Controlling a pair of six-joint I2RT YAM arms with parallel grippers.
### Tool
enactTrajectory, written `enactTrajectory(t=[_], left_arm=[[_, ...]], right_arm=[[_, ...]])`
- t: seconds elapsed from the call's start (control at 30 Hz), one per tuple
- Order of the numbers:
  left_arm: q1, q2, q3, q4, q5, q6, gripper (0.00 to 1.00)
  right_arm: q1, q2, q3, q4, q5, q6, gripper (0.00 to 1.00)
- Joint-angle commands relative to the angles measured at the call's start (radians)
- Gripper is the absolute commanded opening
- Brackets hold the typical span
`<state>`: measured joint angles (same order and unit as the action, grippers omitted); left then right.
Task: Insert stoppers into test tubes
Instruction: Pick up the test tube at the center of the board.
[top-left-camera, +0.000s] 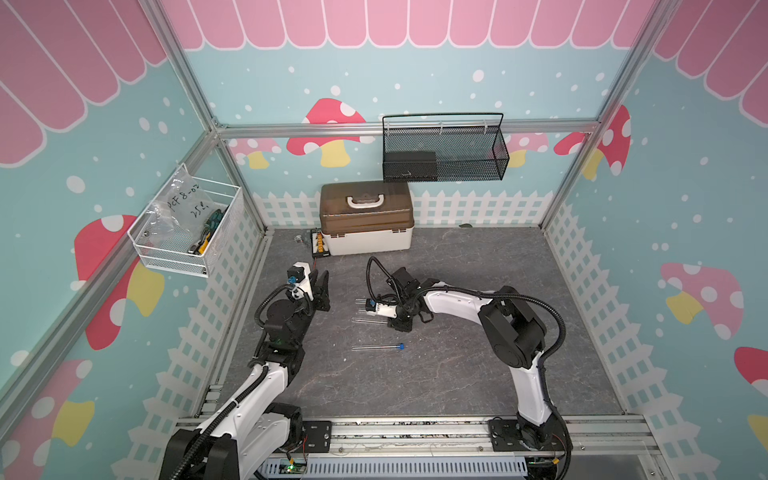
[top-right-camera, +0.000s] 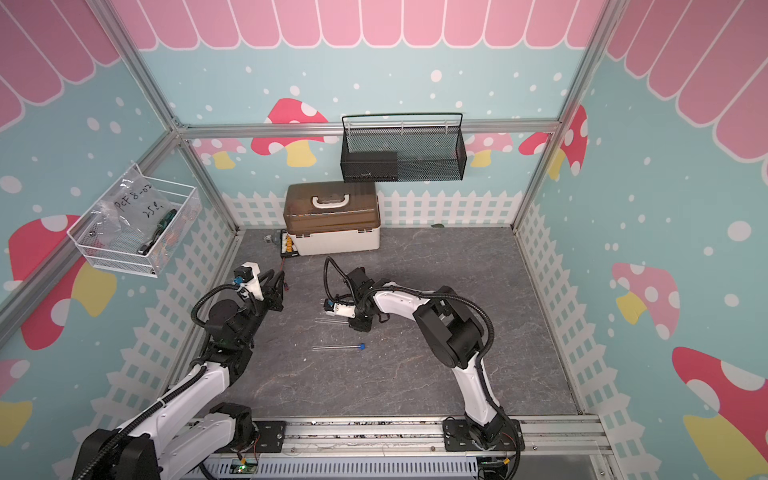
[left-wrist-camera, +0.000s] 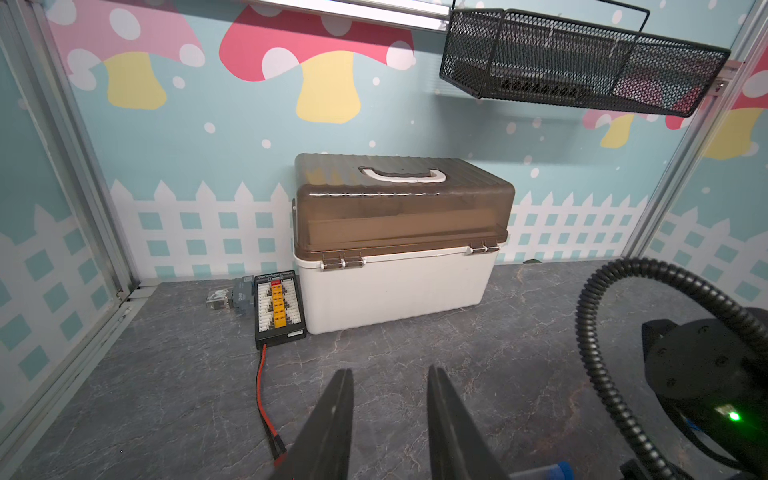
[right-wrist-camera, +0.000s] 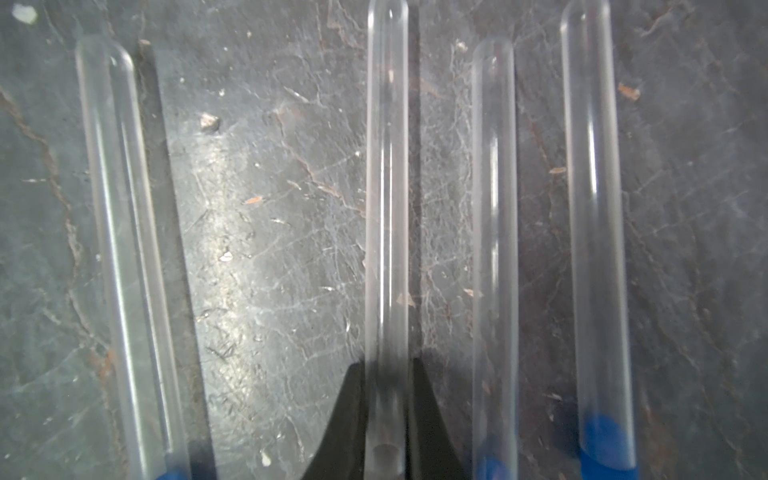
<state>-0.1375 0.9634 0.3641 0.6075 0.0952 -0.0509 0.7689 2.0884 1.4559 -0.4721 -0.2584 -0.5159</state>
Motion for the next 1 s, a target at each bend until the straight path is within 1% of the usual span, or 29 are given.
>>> enactTrajectory(t=[0.0, 0.13, 0.17, 0.3, 0.33, 0.37, 0.43, 0.47, 0.6, 0.63, 0.73, 0.83, 0.97], left_arm=[[0.006, -0.033, 0.023, -0.058, 0.041, 0.074, 0.33], [0.006, -0.073, 0.049, -0.163, 0.144, 0.189, 0.30], [0.006, -0.087, 0.064, -0.216, 0.181, 0.229, 0.28], [0.004, -0.126, 0.118, -0.447, 0.327, 0.375, 0.29], [0.005, -0.137, 0.130, -0.509, 0.378, 0.428, 0.29], [0.002, -0.145, 0.138, -0.576, 0.422, 0.514, 0.30], [-0.009, -0.157, 0.155, -0.692, 0.487, 0.640, 0.31], [-0.025, -0.161, 0.161, -0.751, 0.499, 0.714, 0.32], [-0.098, -0.162, 0.150, -0.844, 0.470, 0.936, 0.35], [-0.116, -0.159, 0.145, -0.854, 0.467, 0.995, 0.35], [-0.171, -0.146, 0.142, -0.854, 0.419, 1.119, 0.36], [-0.221, -0.129, 0.145, -0.828, 0.375, 1.211, 0.37], [-0.255, -0.105, 0.150, -0.786, 0.341, 1.301, 0.39]], right_arm=[[0.010, 0.020, 0.029, -0.057, -0.037, -0.045, 0.04], [0.010, -0.013, 0.046, -0.075, -0.059, -0.053, 0.03], [0.010, -0.025, 0.049, -0.078, -0.059, -0.054, 0.03], [0.010, -0.073, 0.037, -0.096, -0.055, -0.064, 0.03], [0.010, -0.086, 0.031, -0.102, -0.053, -0.068, 0.03], [0.010, -0.099, 0.025, -0.110, -0.053, -0.071, 0.03], [0.008, -0.124, 0.018, -0.129, -0.052, -0.073, 0.03], [0.009, -0.139, 0.014, -0.142, -0.059, -0.073, 0.03], [0.007, -0.210, -0.008, -0.186, -0.093, -0.029, 0.03], [0.007, -0.229, -0.014, -0.198, -0.102, -0.013, 0.03], [0.004, -0.284, -0.041, -0.233, -0.121, 0.043, 0.04], [0.004, -0.324, -0.057, -0.265, -0.144, 0.100, 0.04], [0.004, -0.367, -0.062, -0.296, -0.161, 0.170, 0.05]])
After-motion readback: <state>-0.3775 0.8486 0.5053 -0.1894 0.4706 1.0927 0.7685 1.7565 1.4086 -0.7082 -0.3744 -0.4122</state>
